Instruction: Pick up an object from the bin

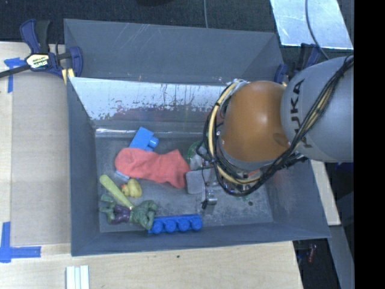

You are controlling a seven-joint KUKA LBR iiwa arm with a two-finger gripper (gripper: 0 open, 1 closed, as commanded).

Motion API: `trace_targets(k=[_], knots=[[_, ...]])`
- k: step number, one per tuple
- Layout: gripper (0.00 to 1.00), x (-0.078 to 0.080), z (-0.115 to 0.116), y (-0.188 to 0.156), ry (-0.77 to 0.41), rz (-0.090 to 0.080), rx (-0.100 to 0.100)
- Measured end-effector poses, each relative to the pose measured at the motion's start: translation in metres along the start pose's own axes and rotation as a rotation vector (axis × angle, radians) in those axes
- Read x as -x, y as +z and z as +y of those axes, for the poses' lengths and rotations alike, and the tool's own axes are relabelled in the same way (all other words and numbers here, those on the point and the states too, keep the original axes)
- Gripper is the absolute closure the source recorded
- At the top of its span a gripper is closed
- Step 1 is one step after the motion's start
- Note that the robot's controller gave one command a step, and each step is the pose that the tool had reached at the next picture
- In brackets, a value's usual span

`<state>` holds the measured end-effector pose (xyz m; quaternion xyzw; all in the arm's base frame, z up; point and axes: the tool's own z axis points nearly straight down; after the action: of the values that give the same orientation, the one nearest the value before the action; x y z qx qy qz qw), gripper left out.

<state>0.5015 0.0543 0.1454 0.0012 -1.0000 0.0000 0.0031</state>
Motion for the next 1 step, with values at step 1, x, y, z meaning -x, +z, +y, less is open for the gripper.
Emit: trace_targets(k=[1], knots=[[0.00, 0.0017, -0.0002, -0.0044, 0.003, -0.008, 0.000]])
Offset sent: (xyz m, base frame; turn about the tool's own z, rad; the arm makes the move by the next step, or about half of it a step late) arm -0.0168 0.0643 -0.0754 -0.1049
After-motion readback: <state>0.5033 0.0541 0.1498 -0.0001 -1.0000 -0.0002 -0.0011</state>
